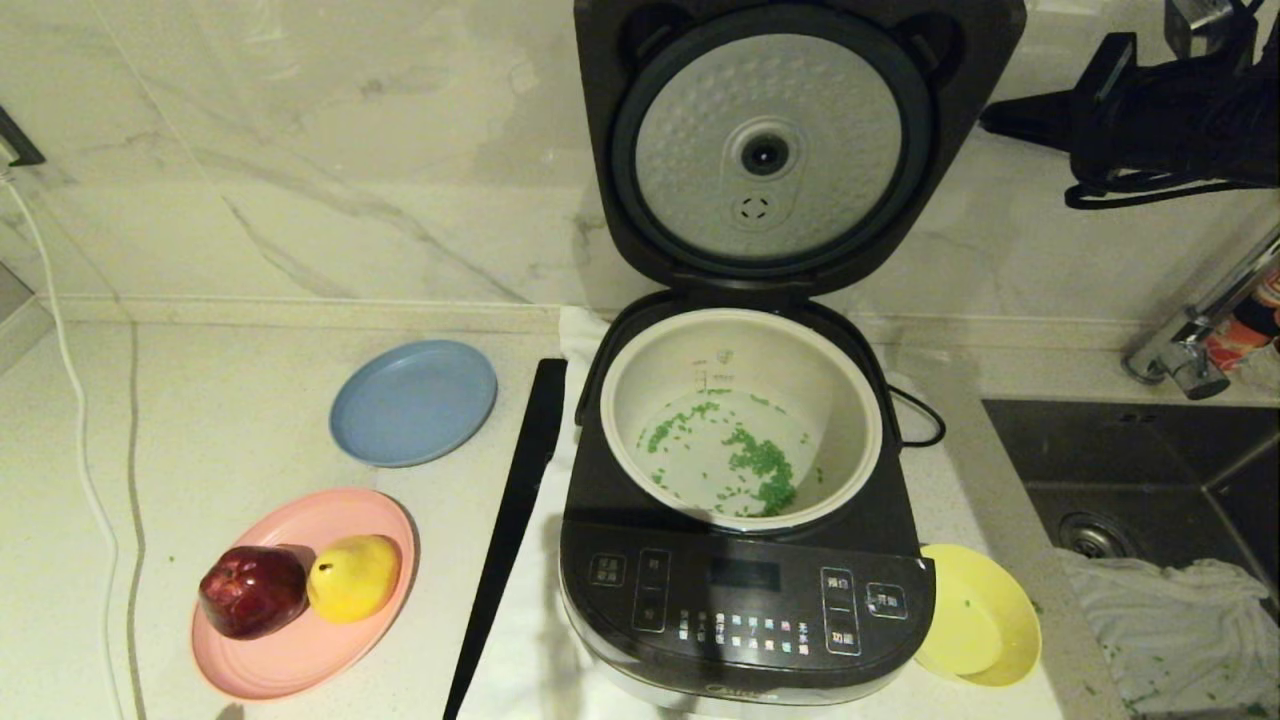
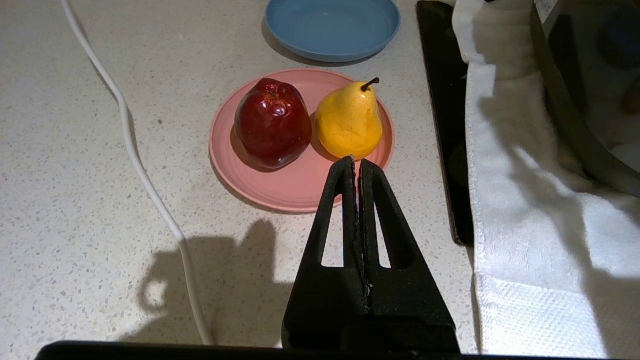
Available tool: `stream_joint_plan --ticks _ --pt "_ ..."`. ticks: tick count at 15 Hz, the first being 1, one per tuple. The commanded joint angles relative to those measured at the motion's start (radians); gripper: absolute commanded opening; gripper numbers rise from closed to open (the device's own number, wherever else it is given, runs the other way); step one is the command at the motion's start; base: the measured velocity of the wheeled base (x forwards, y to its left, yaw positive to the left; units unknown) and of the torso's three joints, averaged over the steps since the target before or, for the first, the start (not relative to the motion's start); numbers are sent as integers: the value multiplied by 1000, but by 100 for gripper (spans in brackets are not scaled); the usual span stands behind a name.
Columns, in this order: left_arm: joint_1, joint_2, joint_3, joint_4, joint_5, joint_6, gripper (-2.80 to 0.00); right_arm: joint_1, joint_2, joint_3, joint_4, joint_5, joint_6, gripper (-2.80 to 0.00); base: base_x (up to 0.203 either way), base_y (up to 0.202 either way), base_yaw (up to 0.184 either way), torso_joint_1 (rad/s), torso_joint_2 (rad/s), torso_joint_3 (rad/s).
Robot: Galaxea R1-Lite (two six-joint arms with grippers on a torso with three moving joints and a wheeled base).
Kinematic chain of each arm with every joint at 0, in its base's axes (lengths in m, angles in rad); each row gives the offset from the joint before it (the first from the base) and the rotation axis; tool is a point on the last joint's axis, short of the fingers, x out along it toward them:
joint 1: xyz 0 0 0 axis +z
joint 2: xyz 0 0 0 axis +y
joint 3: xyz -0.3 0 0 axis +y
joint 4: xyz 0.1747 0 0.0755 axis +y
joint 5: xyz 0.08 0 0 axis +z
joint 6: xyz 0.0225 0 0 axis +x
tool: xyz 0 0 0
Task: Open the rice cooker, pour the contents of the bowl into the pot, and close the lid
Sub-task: Close the rice cooker
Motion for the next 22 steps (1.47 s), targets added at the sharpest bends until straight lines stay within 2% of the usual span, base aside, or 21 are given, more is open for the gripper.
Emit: stream_joint_plan --ticks 1,10,18,22 --pt "0 -1 3 0 1 0 -280 35 30 -1 -44 5 2 -280 0 0 0 0 0 0" --pt "0 -1 3 0 1 0 -280 88 93 -27 -129 6 -17 -280 0 0 0 0 0 0" --pt "0 -1 3 0 1 0 -280 125 81 -32 -133 11 -17 -280 0 0 0 0 0 0" --pt "0 -1 3 0 1 0 -280 149 25 10 -130 30 -8 -280 0 0 0 0 0 0"
